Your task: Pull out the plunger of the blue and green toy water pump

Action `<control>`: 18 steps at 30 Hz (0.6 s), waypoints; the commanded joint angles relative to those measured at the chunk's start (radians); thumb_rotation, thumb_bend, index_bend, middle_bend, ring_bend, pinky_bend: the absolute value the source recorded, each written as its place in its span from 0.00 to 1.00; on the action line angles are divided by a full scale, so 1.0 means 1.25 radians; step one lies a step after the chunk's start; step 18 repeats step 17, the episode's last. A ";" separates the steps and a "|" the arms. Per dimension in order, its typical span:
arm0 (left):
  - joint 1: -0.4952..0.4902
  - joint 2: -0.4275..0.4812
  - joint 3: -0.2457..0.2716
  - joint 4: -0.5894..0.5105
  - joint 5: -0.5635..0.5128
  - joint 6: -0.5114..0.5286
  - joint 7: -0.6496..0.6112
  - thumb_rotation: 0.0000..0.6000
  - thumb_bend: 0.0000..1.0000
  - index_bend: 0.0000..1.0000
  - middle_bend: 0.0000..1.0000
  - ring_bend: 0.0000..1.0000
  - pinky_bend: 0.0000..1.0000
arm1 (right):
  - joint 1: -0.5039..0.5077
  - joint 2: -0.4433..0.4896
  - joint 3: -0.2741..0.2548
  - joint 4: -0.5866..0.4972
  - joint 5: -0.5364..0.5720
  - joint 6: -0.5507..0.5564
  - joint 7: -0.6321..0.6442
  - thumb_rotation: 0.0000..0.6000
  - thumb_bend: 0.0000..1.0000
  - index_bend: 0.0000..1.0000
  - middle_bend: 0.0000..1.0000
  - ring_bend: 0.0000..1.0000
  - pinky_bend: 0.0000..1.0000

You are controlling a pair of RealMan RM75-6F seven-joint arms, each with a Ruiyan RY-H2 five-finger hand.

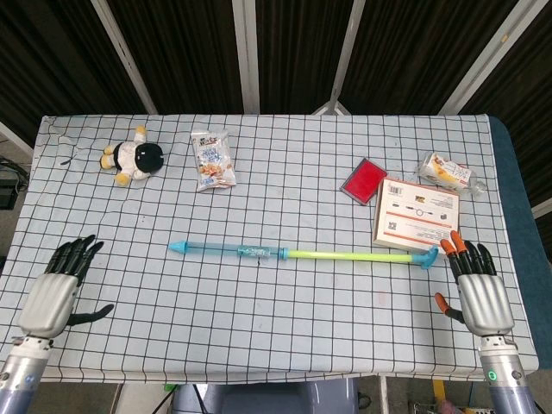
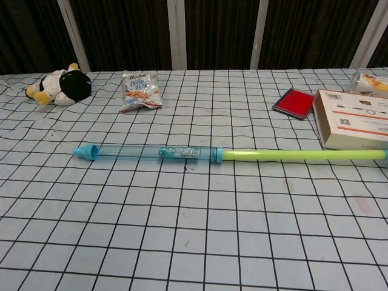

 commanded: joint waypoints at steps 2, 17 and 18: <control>0.060 0.000 0.020 0.071 0.049 0.059 -0.040 1.00 0.17 0.01 0.00 0.00 0.00 | -0.037 0.010 -0.021 0.016 -0.042 0.043 0.027 1.00 0.33 0.00 0.00 0.00 0.00; 0.096 -0.019 -0.027 0.142 0.059 0.066 -0.057 1.00 0.16 0.00 0.00 0.00 0.00 | -0.089 0.005 -0.033 0.079 -0.096 0.090 0.084 1.00 0.32 0.00 0.00 0.00 0.00; 0.096 -0.019 -0.027 0.142 0.059 0.066 -0.057 1.00 0.16 0.00 0.00 0.00 0.00 | -0.089 0.005 -0.033 0.079 -0.096 0.090 0.084 1.00 0.32 0.00 0.00 0.00 0.00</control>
